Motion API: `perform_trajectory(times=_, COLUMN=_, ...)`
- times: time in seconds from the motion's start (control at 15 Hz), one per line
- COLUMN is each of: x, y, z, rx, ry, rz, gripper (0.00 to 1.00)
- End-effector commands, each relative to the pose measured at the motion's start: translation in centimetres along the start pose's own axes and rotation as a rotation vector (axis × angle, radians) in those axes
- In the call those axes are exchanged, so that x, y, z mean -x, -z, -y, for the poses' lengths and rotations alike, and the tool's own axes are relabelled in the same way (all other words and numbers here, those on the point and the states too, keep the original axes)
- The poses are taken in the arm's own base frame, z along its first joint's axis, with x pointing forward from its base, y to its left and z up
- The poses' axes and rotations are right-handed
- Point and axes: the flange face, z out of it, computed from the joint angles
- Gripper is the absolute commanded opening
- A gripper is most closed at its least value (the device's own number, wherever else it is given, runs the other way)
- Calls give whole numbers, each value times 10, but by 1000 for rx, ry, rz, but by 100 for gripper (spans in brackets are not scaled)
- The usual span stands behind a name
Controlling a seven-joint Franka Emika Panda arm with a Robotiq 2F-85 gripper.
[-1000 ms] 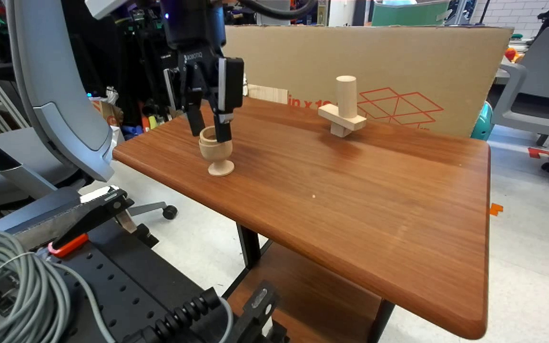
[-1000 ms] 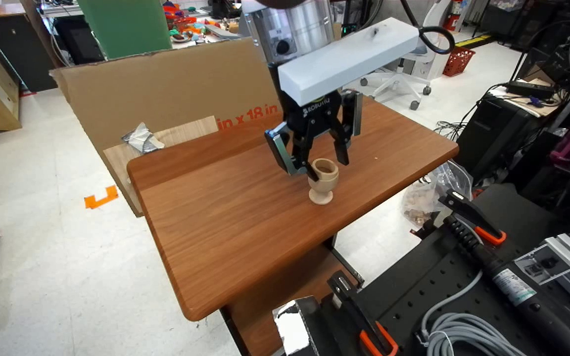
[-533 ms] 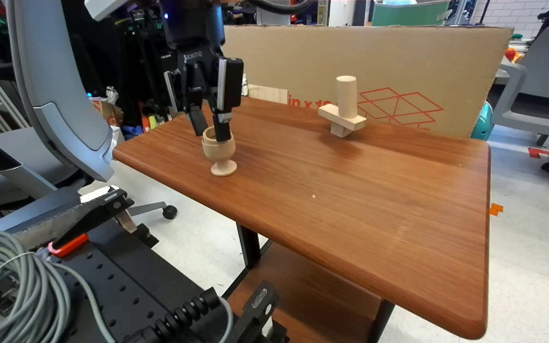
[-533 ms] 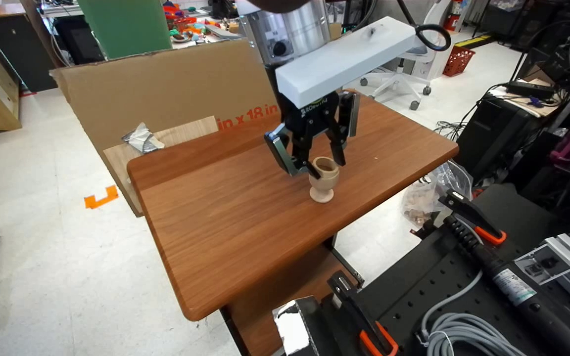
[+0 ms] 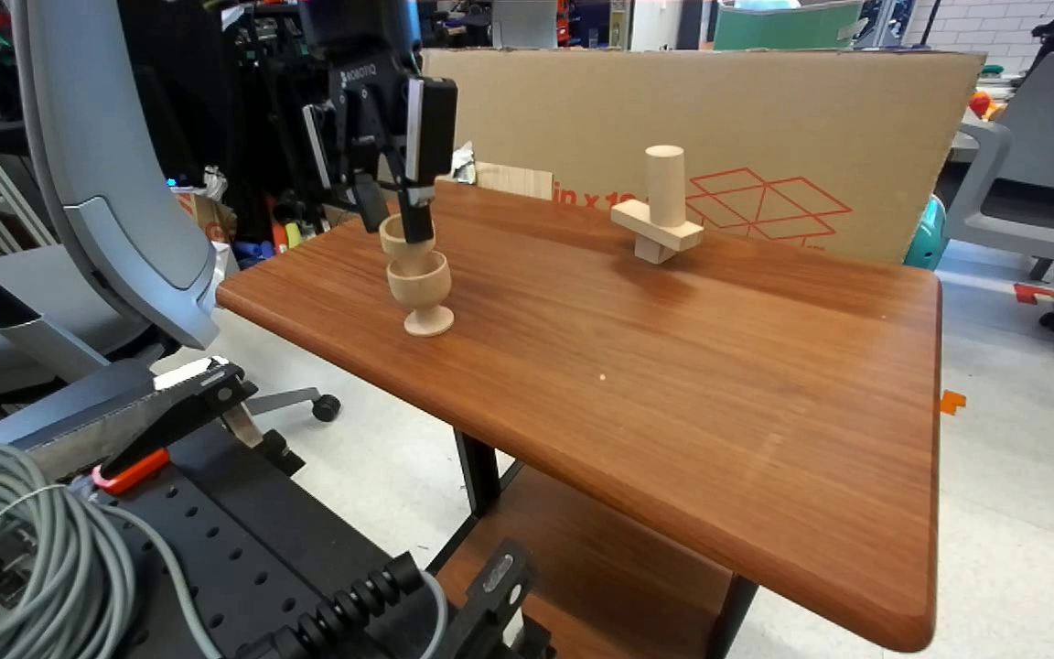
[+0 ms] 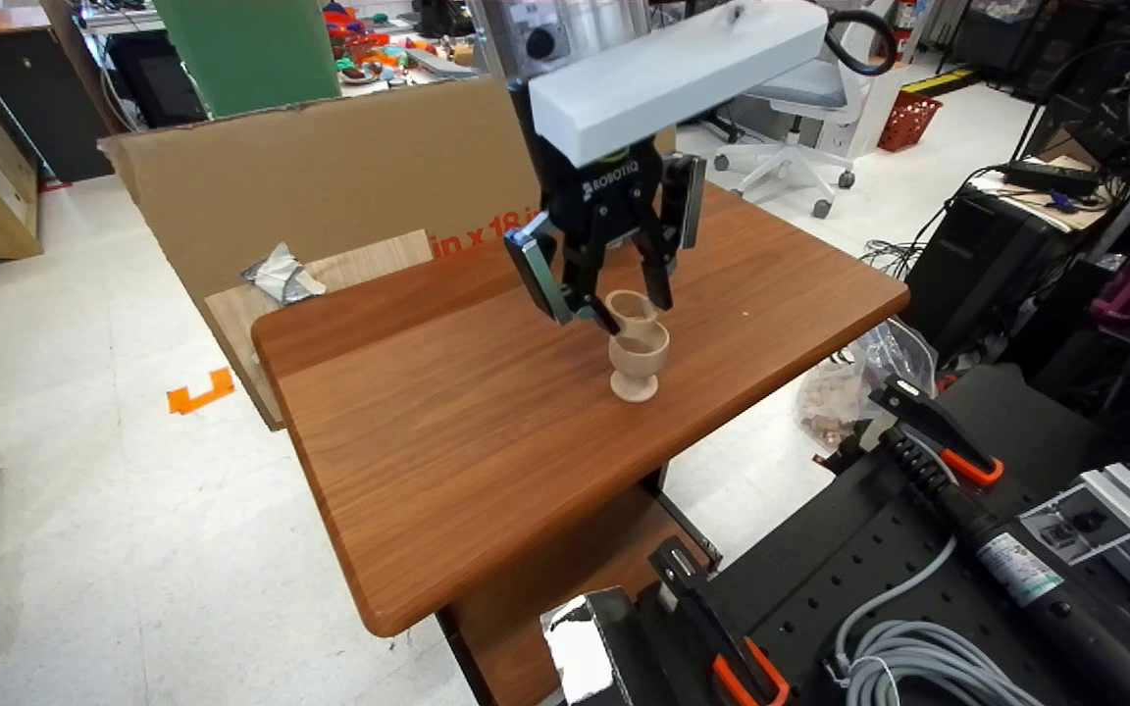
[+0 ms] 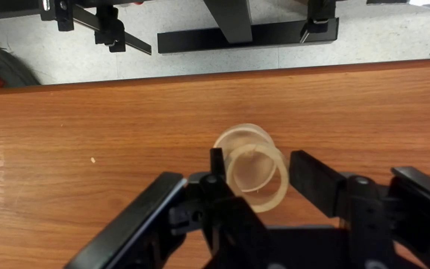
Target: Pick the circular object on the cup and put it on the table
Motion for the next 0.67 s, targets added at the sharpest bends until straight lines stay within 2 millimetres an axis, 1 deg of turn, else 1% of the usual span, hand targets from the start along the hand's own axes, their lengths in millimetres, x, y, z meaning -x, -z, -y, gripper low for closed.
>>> perform_trajectory(times=0.0, x=15, y=31, z=-8, rx=-42, ry=1, rz=-11, gripper=23)
perform_trajectory(times=0.13, x=11, y=48, z=-19, rx=-67, ry=-47, rz=-29, gripper=23)
perform_trajectory(times=0.27, x=3, y=59, z=-34, rx=-81, ry=-109, rz=-36, gripper=23)
perform_trajectory(times=0.6, x=-25, y=68, z=-80, rx=-66, ry=-242, rz=-33, gripper=23)
